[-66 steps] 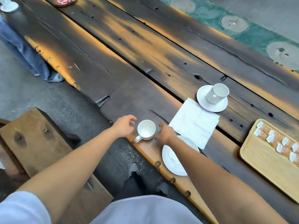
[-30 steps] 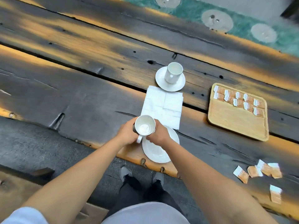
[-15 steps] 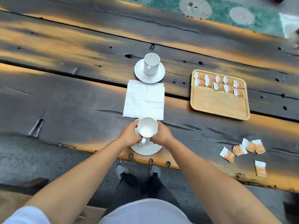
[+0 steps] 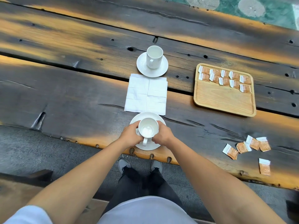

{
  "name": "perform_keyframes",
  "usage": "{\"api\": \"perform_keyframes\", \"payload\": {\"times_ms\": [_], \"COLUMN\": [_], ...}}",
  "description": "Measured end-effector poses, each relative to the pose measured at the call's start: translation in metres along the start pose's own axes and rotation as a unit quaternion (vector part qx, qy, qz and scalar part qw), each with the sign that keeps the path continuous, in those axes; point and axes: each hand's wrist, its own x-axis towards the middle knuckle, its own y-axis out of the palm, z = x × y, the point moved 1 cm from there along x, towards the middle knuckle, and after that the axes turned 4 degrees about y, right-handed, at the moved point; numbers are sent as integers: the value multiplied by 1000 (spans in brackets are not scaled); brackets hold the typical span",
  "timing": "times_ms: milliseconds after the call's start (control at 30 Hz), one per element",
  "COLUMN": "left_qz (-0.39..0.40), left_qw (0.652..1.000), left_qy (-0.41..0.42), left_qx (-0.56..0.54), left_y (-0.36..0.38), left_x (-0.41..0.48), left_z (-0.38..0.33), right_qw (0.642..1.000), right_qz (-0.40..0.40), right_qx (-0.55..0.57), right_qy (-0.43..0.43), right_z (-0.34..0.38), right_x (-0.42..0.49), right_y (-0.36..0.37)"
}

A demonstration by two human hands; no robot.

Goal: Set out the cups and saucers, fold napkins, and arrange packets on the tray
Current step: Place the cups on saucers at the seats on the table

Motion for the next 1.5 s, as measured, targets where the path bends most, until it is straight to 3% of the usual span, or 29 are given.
{"api": "perform_keyframes", "payload": {"times_ms": [1000, 1200, 1500], "left_qz": [7, 18, -39], "left_qw": [999, 994, 997], "left_qy": [-37, -92, -46], "left_qx": [23, 50, 50], "left_y": [1, -19, -47], "left_x": [9, 3, 18], "left_z": [8, -9, -70], "right_qw": [999, 999, 999], "right_qz": [20, 44, 11], "right_qx": [25, -23, 26], "right_qy": [2, 16, -35], "right_z": [-15, -16, 21], "right_x": [18, 24, 28], "right_y": [3, -19, -84]}}
